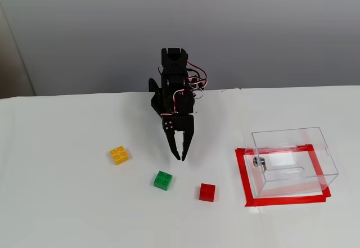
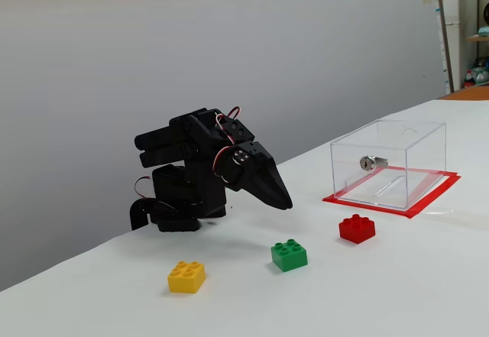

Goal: Pick the yellow lego brick and place it into the transparent box

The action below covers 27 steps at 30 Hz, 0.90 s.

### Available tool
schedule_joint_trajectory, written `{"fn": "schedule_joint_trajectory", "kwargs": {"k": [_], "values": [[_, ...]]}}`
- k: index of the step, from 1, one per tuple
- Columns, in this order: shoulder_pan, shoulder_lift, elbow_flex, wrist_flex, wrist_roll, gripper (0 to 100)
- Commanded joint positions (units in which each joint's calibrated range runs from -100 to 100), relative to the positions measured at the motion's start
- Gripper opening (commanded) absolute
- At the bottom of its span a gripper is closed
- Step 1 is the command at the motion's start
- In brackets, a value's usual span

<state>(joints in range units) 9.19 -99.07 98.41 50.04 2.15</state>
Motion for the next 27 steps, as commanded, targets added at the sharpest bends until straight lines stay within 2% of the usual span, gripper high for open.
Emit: {"fn": "schedule_joint_trajectory", "kwargs": {"k": [1,27], "values": [[0.09,-0.59,0.77,0.09,0.04,2],[0.68,-0.59,0.77,0.09,-0.22,2]]}}
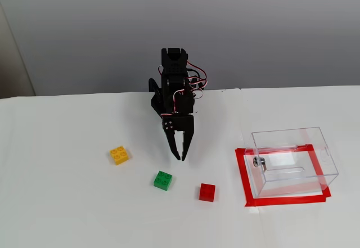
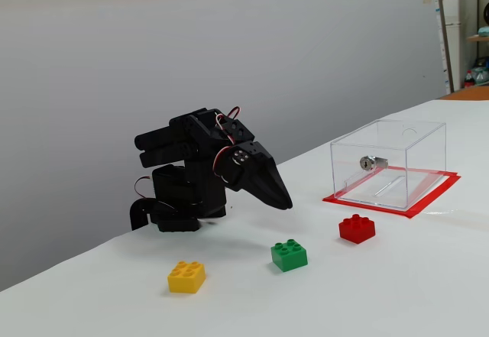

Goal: Pick the yellow lego brick and place it into the transparent box

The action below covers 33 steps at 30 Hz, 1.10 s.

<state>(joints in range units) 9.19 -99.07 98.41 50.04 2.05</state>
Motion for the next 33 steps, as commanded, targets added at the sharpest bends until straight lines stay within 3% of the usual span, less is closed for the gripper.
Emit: {"fn": "schedule_joint_trajectory", "kwargs": {"k": [1,16,22,33], "values": [[0.68,-0.59,0.77,0.09,-0.12,2],[-0.13,-0.59,-0.49,0.09,0.24,2],[-3.16,-0.08,-10.07,0.17,-0.17,2],[-2.57,6.88,-24.27,10.36,-0.17,2]]}}
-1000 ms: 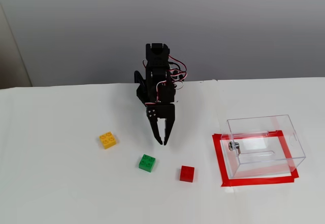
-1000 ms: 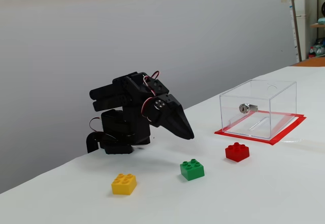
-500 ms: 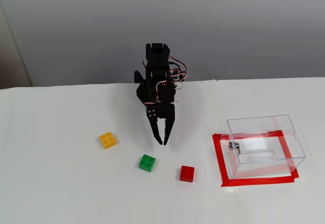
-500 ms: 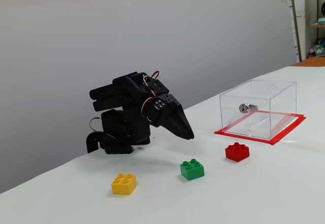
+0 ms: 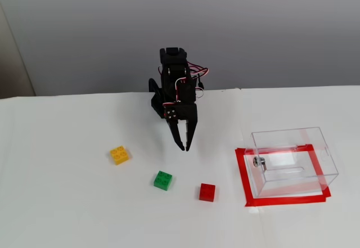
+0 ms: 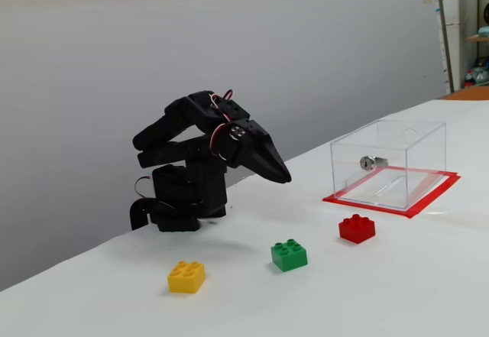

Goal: Pick the yellow lego brick and place it into the transparent box

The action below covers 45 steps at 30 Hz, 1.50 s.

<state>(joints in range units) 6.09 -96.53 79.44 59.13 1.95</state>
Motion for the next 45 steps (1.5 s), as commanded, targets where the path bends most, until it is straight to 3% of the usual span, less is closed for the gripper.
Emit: {"fn": "schedule_joint_trajectory", "kwargs": {"k": [1,10,19,29,37,45], "values": [[0.75,6.38,-7.01,1.54,0.08,2],[9.77,17.58,-22.38,5.8,-0.13,2],[29.51,22.07,-32.78,12.24,-0.18,2],[46.29,39.38,-38.66,18.59,0.03,3],[49.25,51.52,-44.81,17.9,0.34,27],[49.99,62.38,-46.52,13.98,-0.18,30]]}}
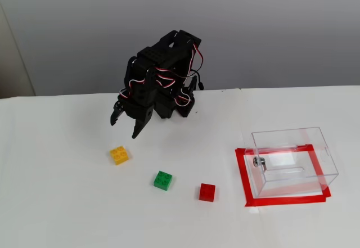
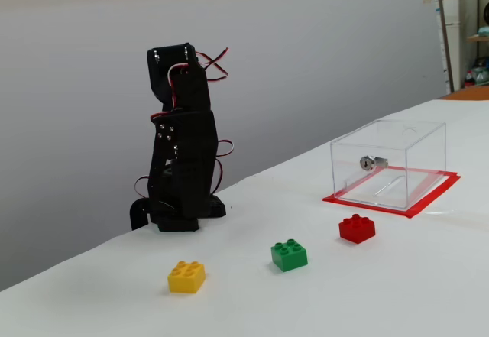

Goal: Pick the yellow lego brick and place it into the transparent box

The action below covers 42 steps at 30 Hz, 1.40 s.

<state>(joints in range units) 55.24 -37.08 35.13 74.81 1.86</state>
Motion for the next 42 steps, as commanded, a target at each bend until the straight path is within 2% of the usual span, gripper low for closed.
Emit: {"fn": "schedule_joint_trajectory", "kwargs": {"k": [1,19,32,42], "values": [[0.99,4.12,-2.22,-2.22,-0.08,30],[3.21,14.89,-2.31,-9.27,-0.13,30],[3.95,16.08,-1.58,-15.28,-0.24,30],[4.47,21.94,-2.13,-16.23,-4.62,30]]}}
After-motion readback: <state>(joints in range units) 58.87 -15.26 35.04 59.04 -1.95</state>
